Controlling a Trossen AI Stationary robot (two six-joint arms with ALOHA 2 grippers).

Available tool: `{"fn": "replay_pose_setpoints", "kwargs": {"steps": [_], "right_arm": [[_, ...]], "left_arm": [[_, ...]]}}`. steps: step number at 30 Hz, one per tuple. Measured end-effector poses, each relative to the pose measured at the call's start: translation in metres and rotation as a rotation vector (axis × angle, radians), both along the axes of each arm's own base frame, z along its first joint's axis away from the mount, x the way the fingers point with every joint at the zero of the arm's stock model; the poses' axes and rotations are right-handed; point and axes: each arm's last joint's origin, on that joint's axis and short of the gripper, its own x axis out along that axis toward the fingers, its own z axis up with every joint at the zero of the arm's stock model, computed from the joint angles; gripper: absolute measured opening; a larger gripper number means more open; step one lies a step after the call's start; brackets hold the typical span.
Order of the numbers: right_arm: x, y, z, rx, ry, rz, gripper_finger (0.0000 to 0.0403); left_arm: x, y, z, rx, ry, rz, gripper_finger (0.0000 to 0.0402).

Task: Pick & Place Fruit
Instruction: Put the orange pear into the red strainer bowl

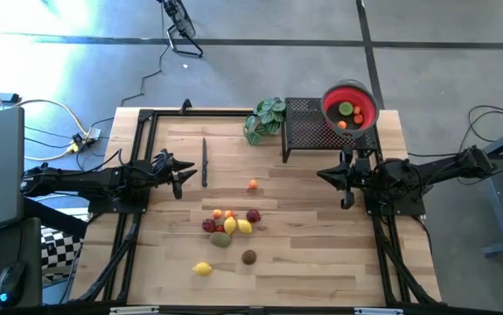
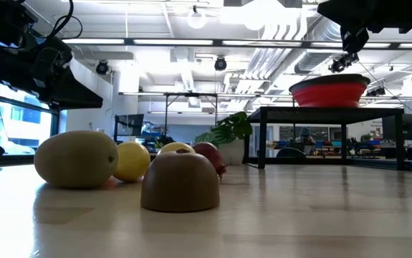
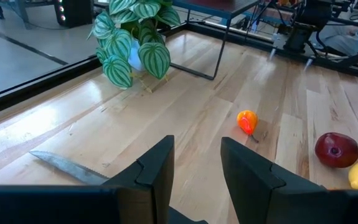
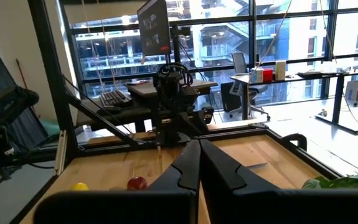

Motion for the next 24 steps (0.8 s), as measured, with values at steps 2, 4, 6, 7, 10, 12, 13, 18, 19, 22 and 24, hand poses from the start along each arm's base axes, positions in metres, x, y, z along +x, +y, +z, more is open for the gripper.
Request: {"fn": "replay_pose_setpoints", "kwargs": {"steps": [2, 4, 6, 7, 10, 12, 13, 18, 19, 22, 24], "right_arm": [[0.0, 0.0, 0.0, 0.0, 0.0, 0.0, 0.0002], [0.0, 0.0001, 0.0, 0.0, 0.0, 0.004, 0.0002], [0.0, 0.0002, 0.0, 0.004, -0.001, 0.009, 0.0002], [0.0, 0.0003, 0.0, 0.006, -0.001, 0.01, 0.0002], [0.001, 0.0011, -0.0007, 0.003, 0.005, 0.033, 0.0002], [0.0023, 0.0019, -0.0018, 0.007, 0.013, 0.051, 0.0002], [0.003, 0.0023, -0.0024, 0.017, 0.017, 0.062, 0.0002], [0.0033, 0.0031, -0.0026, 0.073, 0.015, 0.096, 0.0002], [0.0033, 0.0032, -0.0026, 0.072, 0.016, 0.097, 0.0002], [0.0034, 0.0034, -0.0029, 0.067, 0.019, 0.097, 0.0002], [0.0047, 0.0035, -0.0039, 0.066, 0.027, 0.093, 0.0002]], "left_arm": [[0.0, 0.0, 0.0001, 0.0, -0.001, 0.0, 0.0127], [0.0, 0.0, 0.0001, 0.0, -0.002, 0.0, 0.0127], [0.0, 0.0, 0.0002, -0.005, -0.005, 0.001, 0.0127], [0.0001, 0.0, 0.0003, -0.014, -0.009, 0.003, 0.0127], [0.0001, 0.0, 0.0003, -0.024, -0.015, 0.006, 0.0127], [0.0001, 0.0, 0.0004, -0.023, -0.015, 0.006, 0.0127], [0.0001, 0.0001, 0.0005, -0.023, -0.016, 0.008, 0.0127], [0.0, 0.0007, 0.0013, -0.02, -0.03, 0.033, 0.0127], [0.0001, 0.0007, 0.0017, -0.019, -0.034, 0.033, 0.0127], [0.0004, 0.0008, 0.0029, -0.019, -0.049, 0.033, 0.0127], [0.0007, 0.0008, 0.0046, -0.018, -0.067, 0.032, 0.0127]]}}
